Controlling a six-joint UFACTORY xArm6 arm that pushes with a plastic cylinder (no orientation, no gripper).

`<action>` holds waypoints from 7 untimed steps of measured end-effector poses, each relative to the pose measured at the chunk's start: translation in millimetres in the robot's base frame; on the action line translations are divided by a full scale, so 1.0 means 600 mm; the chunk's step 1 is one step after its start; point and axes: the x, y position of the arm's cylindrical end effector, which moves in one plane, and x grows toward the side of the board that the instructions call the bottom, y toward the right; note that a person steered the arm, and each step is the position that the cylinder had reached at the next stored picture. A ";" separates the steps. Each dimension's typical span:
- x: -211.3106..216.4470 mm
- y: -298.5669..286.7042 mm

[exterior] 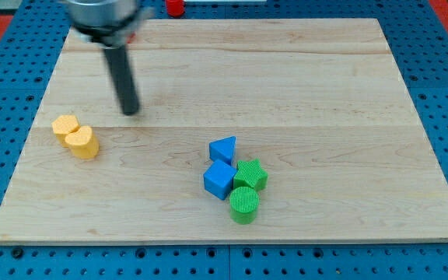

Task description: Move the yellow heart below to the blue cube

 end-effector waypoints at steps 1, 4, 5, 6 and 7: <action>0.016 -0.160; 0.129 -0.020; 0.100 -0.037; 0.057 -0.073; 0.048 -0.006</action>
